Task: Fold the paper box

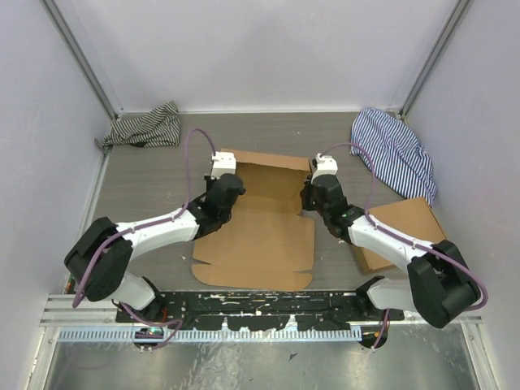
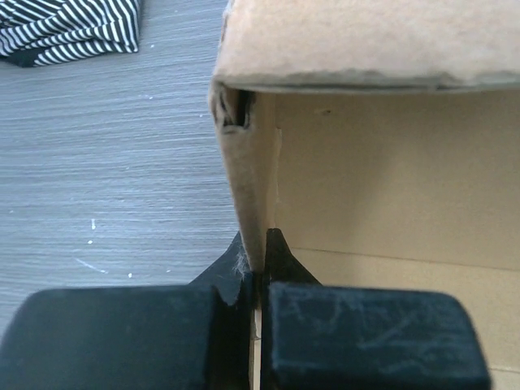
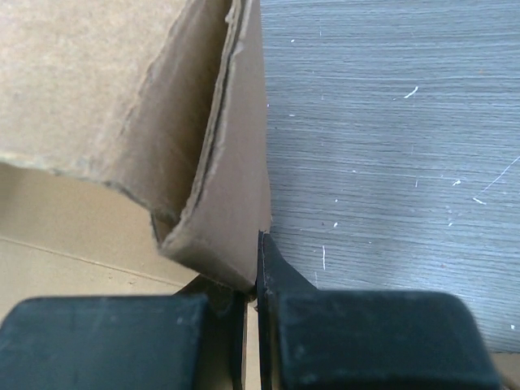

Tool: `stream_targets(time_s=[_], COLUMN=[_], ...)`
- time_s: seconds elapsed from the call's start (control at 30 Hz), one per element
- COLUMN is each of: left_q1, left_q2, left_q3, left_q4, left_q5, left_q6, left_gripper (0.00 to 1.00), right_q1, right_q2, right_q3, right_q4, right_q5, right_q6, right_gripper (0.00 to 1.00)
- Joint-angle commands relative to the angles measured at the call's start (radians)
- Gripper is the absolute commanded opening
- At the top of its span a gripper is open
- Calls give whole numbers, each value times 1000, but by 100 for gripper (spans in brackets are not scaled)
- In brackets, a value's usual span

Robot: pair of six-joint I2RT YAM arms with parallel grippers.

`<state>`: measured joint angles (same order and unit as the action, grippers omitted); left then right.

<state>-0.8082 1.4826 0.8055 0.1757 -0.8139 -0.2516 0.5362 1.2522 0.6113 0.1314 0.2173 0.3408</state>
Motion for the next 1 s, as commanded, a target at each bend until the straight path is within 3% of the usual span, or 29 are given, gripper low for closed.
stream_targets(time_s=[0.0, 0.2, 0.37, 0.53, 0.7, 0.97], left_q1=[-23, -31, -31, -30, -30, -30], left_q2=[28, -5, -82, -155, -286, -522], left_q3=[41, 9, -39, -50, -21, 36], left_q4=[-115, -125, -118, -187, -344, -564], left_q5=[-183, -202, -149, -85, 2, 98], left_q6=[-30, -43, -57, -79, -142, -213], left_gripper=[0, 1, 42, 67, 76, 76], right_q1=[24, 24, 23, 24, 24, 21], right_q2=[-6, 20, 42, 70, 113, 240], right_q3=[54, 81, 118, 169, 246, 461], right_q4=[24, -2, -30, -101, -212, -487], right_q5=[17, 52, 73, 88, 110, 15], right_q6=[49, 87, 115, 169, 239, 333], right_gripper=[1, 1, 1, 1, 1, 5])
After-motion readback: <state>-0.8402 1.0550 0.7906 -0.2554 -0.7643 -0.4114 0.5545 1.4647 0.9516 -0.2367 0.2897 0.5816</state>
